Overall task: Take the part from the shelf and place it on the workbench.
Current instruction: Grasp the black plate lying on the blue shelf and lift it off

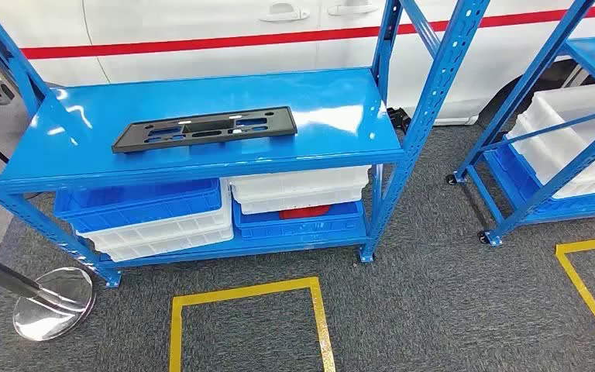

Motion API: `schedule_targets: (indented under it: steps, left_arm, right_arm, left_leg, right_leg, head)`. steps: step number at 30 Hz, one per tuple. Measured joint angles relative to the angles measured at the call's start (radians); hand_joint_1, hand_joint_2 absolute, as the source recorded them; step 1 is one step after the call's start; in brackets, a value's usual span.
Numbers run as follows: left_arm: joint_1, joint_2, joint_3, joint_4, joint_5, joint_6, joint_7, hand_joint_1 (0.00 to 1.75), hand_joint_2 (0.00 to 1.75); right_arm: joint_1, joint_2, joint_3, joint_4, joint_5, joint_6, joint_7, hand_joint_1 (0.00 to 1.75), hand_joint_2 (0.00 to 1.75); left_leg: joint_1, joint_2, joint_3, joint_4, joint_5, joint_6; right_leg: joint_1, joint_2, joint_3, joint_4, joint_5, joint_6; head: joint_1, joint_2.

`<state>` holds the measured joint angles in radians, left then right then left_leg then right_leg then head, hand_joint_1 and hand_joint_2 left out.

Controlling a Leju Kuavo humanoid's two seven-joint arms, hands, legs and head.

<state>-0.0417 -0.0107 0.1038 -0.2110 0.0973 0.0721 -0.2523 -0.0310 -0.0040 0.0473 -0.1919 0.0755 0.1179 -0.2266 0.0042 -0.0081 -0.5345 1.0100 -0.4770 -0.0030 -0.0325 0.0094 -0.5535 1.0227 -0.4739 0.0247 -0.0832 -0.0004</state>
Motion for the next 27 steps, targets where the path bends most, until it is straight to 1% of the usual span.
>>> schedule_targets:
  steps: [2,6,8,10,12,14,15,16,17,18,19,20,21,22,23,24,25,26,27]
  left_arm:
    - [0.000,0.000,0.001,0.000,0.000,0.000,0.000,0.00,0.00]
    - [-0.003,0.000,0.002,0.000,-0.005,-0.001,0.002,0.00,0.00]
    - [-0.009,0.000,0.002,0.000,-0.012,-0.001,0.007,0.00,0.00]
    - [-0.015,0.000,0.002,0.000,-0.017,-0.002,0.011,0.00,0.00]
    - [-0.021,-0.001,0.002,0.000,-0.020,-0.001,0.014,0.00,0.00]
    - [-0.023,-0.002,0.002,0.000,-0.022,-0.001,0.017,0.00,0.00]
    - [-0.023,-0.004,0.002,0.000,-0.024,0.000,0.019,0.00,0.00]
    - [-0.023,-0.005,0.002,0.000,-0.027,0.001,0.020,0.00,0.00]
    - [-0.024,-0.007,0.002,0.000,-0.029,0.002,0.022,0.00,0.00]
    - [-0.024,-0.008,0.002,0.000,-0.032,0.002,0.024,0.00,0.00]
    - [-0.023,-0.009,0.002,0.000,-0.034,0.003,0.026,0.00,0.00]
    - [-0.023,-0.010,0.002,0.000,-0.035,0.003,0.028,0.00,0.00]
    - [-0.022,-0.011,0.002,0.000,-0.036,0.004,0.030,0.00,0.00]
    - [-0.022,-0.013,0.003,0.000,-0.036,0.005,0.032,0.00,0.00]
    - [-0.021,-0.014,0.003,0.000,-0.035,0.008,0.034,0.00,0.00]
    - [-0.021,-0.016,0.004,0.000,-0.033,0.011,0.036,0.00,0.00]
    - [-0.021,-0.017,0.007,0.001,-0.030,0.014,0.037,0.00,0.00]
    - [-0.021,-0.018,0.012,0.001,-0.026,0.017,0.038,0.00,0.00]
    - [-0.021,-0.019,0.017,0.002,-0.020,0.020,0.038,0.00,0.00]
  right_arm:
    - [-0.001,0.001,0.002,0.000,0.001,0.006,-0.042,0.00,1.75]
    - [-0.022,0.012,0.004,-0.001,-0.003,0.064,-0.229,0.00,1.75]
    - [-0.048,0.023,0.004,-0.006,-0.007,0.107,-0.330,0.00,0.87]
    - [-0.082,0.037,0.005,-0.022,-0.011,0.147,-0.386,0.00,0.00]
    - [-0.106,0.050,0.006,-0.071,-0.028,0.189,-0.396,0.00,0.00]
    - [-0.113,0.059,0.007,-0.156,-0.051,0.222,-0.397,0.00,0.00]
    - [-0.113,0.061,0.009,-0.215,-0.059,0.229,-0.397,0.00,0.00]
    - [-0.110,0.062,0.014,-0.280,-0.064,0.230,-0.397,0.00,0.00]
    - [-0.105,0.062,0.020,-0.358,-0.070,0.229,-0.398,0.00,0.00]
    - [-0.096,0.062,0.027,-0.447,-0.076,0.227,-0.398,0.00,0.00]
    - [-0.085,0.062,0.034,-0.532,-0.082,0.225,-0.398,0.00,0.00]
    - [-0.072,0.062,0.041,-0.620,-0.088,0.226,-0.398,0.00,0.00]
    - [-0.059,0.062,0.047,-0.705,-0.093,0.227,-0.398,0.00,0.00]
    - [-0.045,0.062,0.053,-0.796,-0.097,0.231,-0.398,0.00,0.00]
    - [-0.031,0.061,0.061,-0.895,-0.102,0.237,-0.398,0.00,0.00]
    - [-0.019,0.059,0.069,-0.992,-0.106,0.244,-0.398,0.00,0.00]
    - [-0.008,0.057,0.080,-1.093,-0.109,0.251,-0.398,0.00,0.00]
    - [0.001,0.055,0.093,-1.182,-0.112,0.257,-0.398,0.00,0.00]
    - [0.010,0.053,0.106,-1.258,-0.112,0.261,-0.398,0.00,0.00]
  left_leg:
    - [0.000,0.000,0.000,0.000,0.000,0.000]
    - [-0.001,0.000,-0.001,0.003,0.000,0.001]
    - [-0.002,0.000,-0.003,0.006,-0.001,0.003]
    - [-0.002,0.000,-0.004,0.008,-0.001,0.005]
    - [-0.004,0.000,-0.007,0.009,0.000,0.011]
    - [0.000,0.001,-0.002,-0.004,0.010,0.021]
    - [0.002,0.003,0.002,-0.013,0.017,0.027]
    - [0.005,0.004,0.005,-0.022,0.022,0.032]
    - [0.005,0.006,0.005,-0.026,0.026,0.034]
    - [0.005,0.006,0.004,-0.027,0.026,0.036]
    - [0.003,0.006,0.002,-0.026,0.026,0.036]
    - [0.002,0.006,0.002,-0.024,0.025,0.036]
    - [0.002,0.004,0.003,-0.022,0.023,0.035]
    - [0.001,0.003,0.005,-0.019,0.020,0.033]
    - [0.001,0.001,0.006,-0.016,0.016,0.030]
    - [-0.001,0.000,0.006,-0.009,0.010,0.024]
    - [-0.003,-0.001,0.004,-0.004,0.005,0.018]
    - [-0.004,-0.001,0.002,0.000,0.001,0.012]
    - [-0.005,0.000,0.000,0.002,-0.001,0.005]
  right_leg:
    - [0.000,0.000,0.000,0.000,0.000,0.000]
    - [-0.002,0.000,0.000,-0.001,0.001,0.001]
    - [-0.005,0.000,0.000,-0.002,0.003,0.004]
    - [-0.007,0.001,-0.001,-0.002,0.005,0.007]
    - [-0.008,0.001,0.000,-0.006,0.008,0.012]
    - [-0.007,0.000,0.000,-0.007,0.009,0.018]
    - [-0.006,-0.002,-0.008,0.008,-0.003,0.019]
    - [-0.004,-0.004,-0.027,0.046,-0.026,0.018]
    - [-0.003,-0.005,-0.056,0.105,-0.059,0.015]
    - [-0.001,-0.005,-0.092,0.176,-0.093,0.013]
    - [0.000,-0.005,-0.124,0.239,-0.115,0.012]
    - [0.001,-0.005,-0.141,0.273,-0.117,0.011]
    - [0.002,-0.005,-0.142,0.270,-0.100,0.009]
    - [0.002,-0.005,-0.123,0.226,-0.065,0.006]
    - [0.003,-0.006,-0.093,0.157,-0.024,0.001]
    - [0.006,-0.006,-0.064,0.091,0.004,-0.004]
    - [0.008,-0.006,-0.045,0.042,0.021,-0.009]
    - [0.011,-0.005,-0.036,0.018,0.024,-0.013]
    - [0.014,-0.004,-0.036,0.014,0.020,-0.018]
  head:
    - [0.000,0.000]
    - [0.000,0.000]
    - [0.000,0.000]
    - [0.000,0.000]
    - [0.000,0.000]
    - [0.000,0.000]
    - [0.000,0.000]
    - [0.000,0.000]
    - [0.000,0.000]
    - [0.000,0.000]
    - [0.000,0.000]
    - [0.000,0.000]
    - [0.000,0.000]
    - [0.000,0.000]
    - [0.000,0.000]
    - [0.000,0.000]
    - [0.000,0.000]
    - [0.000,0.000]
    - [0.000,0.000]
